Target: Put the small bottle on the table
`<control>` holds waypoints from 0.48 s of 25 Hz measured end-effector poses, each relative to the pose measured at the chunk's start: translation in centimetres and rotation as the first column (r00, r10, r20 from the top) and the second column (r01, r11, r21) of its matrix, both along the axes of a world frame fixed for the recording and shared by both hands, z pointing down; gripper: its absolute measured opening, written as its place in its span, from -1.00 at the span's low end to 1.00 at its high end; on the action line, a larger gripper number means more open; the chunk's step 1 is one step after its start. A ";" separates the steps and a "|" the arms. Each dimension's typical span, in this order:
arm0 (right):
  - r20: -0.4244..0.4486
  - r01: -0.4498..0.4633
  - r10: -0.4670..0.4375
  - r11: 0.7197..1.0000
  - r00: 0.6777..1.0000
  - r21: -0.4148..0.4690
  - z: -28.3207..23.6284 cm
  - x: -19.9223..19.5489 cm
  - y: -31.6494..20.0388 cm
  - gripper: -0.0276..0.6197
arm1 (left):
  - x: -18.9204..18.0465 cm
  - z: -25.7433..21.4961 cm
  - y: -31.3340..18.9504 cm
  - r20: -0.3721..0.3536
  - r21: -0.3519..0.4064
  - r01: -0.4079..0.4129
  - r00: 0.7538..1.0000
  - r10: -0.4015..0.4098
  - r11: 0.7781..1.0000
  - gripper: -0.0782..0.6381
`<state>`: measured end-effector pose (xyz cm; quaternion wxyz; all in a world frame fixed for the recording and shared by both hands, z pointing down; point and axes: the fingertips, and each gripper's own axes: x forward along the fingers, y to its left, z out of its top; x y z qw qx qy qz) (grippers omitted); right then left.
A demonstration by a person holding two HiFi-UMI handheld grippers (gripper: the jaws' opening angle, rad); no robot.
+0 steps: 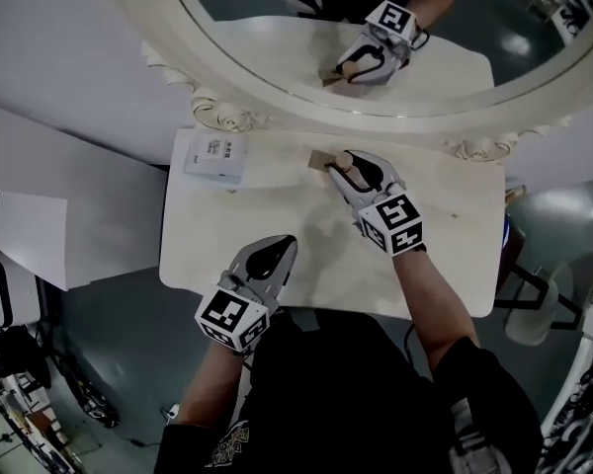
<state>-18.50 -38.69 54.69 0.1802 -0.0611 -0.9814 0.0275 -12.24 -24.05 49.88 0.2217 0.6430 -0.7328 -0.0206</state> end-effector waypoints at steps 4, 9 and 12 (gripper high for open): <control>0.016 0.015 -0.015 1.000 1.000 0.007 0.2 -1.4 0.1 -0.40 | -0.4 0.2 1.3 -0.004 -0.010 0.049 0.999 -0.049 0.999 -0.78; 0.037 0.039 -0.040 0.998 0.998 0.040 0.3 -2.7 0.4 -0.40 | -0.7 0.3 2.8 -0.007 -0.017 0.106 0.994 -0.106 0.994 -0.78; 0.062 0.048 -0.051 0.998 0.997 0.045 0.3 -3.0 0.6 -0.40 | -0.8 0.3 3.6 -0.008 -0.022 0.133 0.991 -0.133 0.991 -0.78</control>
